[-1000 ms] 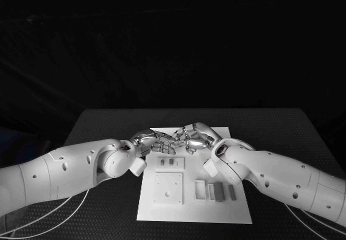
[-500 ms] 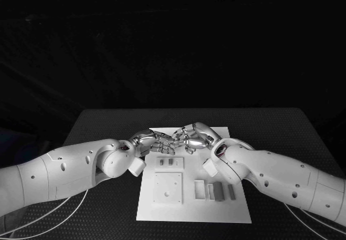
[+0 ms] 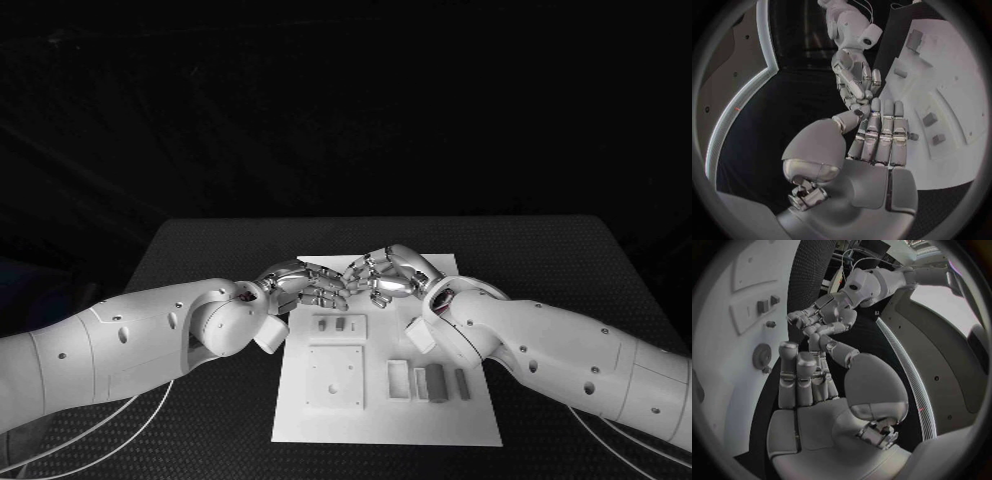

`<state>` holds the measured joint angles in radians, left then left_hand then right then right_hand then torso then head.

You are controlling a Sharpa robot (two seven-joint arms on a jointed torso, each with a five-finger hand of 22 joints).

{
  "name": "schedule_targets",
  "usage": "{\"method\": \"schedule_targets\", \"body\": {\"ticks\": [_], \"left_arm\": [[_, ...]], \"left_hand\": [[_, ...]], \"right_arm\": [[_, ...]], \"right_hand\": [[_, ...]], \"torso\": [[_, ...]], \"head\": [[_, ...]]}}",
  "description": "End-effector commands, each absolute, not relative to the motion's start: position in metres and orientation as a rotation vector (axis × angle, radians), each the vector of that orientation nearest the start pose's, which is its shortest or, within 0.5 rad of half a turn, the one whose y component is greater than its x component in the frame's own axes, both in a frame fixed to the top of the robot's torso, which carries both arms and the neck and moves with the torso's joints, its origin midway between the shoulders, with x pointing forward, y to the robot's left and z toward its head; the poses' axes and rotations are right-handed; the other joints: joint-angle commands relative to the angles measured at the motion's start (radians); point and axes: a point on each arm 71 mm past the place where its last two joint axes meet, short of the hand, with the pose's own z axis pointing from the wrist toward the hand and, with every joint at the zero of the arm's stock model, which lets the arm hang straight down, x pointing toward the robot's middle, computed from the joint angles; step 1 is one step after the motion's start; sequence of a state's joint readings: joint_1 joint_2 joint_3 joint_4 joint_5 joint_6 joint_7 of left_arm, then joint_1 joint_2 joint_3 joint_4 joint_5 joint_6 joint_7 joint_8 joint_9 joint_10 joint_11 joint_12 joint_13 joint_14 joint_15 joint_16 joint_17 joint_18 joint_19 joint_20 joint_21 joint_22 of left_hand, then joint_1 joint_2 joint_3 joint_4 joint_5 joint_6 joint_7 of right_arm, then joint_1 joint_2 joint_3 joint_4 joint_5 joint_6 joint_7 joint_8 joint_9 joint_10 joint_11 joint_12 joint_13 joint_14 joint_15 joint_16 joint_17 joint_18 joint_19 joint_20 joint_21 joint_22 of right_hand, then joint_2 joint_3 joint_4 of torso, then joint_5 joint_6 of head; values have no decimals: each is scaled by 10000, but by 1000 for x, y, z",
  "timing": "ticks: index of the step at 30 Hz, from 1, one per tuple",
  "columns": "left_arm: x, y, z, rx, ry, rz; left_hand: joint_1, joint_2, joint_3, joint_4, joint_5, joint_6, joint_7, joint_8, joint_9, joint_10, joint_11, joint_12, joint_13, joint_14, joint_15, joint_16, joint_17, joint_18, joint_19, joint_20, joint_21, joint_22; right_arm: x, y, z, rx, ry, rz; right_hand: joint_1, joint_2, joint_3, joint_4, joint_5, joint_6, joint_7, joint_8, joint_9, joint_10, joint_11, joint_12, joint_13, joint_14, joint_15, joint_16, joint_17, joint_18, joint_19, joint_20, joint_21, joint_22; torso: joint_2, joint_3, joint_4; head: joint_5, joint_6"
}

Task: Assemble the parts on the task board

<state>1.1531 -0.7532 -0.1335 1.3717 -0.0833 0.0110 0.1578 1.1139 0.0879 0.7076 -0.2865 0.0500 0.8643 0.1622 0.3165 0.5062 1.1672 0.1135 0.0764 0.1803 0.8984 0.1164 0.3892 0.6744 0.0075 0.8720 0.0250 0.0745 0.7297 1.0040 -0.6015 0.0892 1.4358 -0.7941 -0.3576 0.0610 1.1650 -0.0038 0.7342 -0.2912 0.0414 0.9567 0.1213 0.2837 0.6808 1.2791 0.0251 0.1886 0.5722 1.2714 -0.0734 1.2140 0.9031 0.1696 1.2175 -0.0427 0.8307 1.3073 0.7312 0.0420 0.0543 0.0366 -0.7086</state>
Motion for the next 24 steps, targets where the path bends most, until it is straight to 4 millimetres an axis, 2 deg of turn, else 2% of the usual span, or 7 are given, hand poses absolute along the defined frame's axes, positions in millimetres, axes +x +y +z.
{"method": "schedule_targets", "body": {"ticks": [1, 4, 11, 18, 24], "left_arm": [[479, 188, -256, -11059, 19478, -15571], [479, 189, -256, -11078, 19471, -15558], [479, 193, -256, -11149, 19461, -15746], [481, 198, -257, -11240, 19444, -15563], [478, 197, -258, -11053, 19867, -15805]], "left_hand": [[-85, -78, 149, -6, -9, -75, 10, -60, -2, -89, 23, -53, 16, 17, 62, -68, 23, -75, -88, 8, 40, 23], [-164, -94, 274, -10, -9, -137, 43, -89, -3, -154, 44, -68, 19, 14, 71, -86, 47, -75, -99, 11, 45, 49], [-317, -205, 452, -32, -9, -686, 204, -345, -68, -793, 251, -135, -86, -83, 124, -173, 100, -75, -176, 37, 43, 123], [-347, -287, 459, -43, -10, -854, 209, -393, -61, -926, 284, -101, -97, -91, 138, -187, 140, -72, -206, 45, 53, 172], [-496, -556, 202, -34, -8, -811, 231, -318, 2, -949, 293, -61, -77, -102, 153, -201, 189, -73, -237, 63, 73, 243]], "right_arm": [[471, -105, -234, 5163, 17591, 12813], [471, -105, -234, 5165, 17552, 12817], [470, -106, -233, 5530, 17444, 13183], [470, -110, -233, 5521, 17414, 13281], [470, -110, -232, 5515, 17283, 13331]], "right_hand": [[-8, 72, 78, 12, 68, 1, 102, 39, 30, 83, 18, 21, 2, -5, -108, -38, -11, 922, 53, -46, -23, 166], [-10, 72, 81, 9, 68, 0, 100, 44, 40, 86, 17, 21, 4, -4, -109, -40, -11, 922, 53, -46, -23, 166], [-12, 66, 92, 2, 68, 1, 93, 62, 74, 94, 12, 22, 10, -4, -114, -45, -12, 922, 51, -49, -24, 168], [-6, 61, 105, -6, 68, -5, 86, 74, 102, 94, 8, 18, 13, -6, -118, -51, -13, 922, 44, -51, -27, 170], [0, 55, 113, -8, 68, -3, 81, 84, 122, 94, 6, 15, 15, -7, -120, -54, -13, 922, 41, -53, -27, 172]], "torso": [[0, 0, -2], [-1, 2, 0], [-1, 3, 1], [-2, 1, -1], [-1, -1, 3]], "head": [[1, -2], [0, -4], [-3, 8], [-3, 25], [7, 33]]}}
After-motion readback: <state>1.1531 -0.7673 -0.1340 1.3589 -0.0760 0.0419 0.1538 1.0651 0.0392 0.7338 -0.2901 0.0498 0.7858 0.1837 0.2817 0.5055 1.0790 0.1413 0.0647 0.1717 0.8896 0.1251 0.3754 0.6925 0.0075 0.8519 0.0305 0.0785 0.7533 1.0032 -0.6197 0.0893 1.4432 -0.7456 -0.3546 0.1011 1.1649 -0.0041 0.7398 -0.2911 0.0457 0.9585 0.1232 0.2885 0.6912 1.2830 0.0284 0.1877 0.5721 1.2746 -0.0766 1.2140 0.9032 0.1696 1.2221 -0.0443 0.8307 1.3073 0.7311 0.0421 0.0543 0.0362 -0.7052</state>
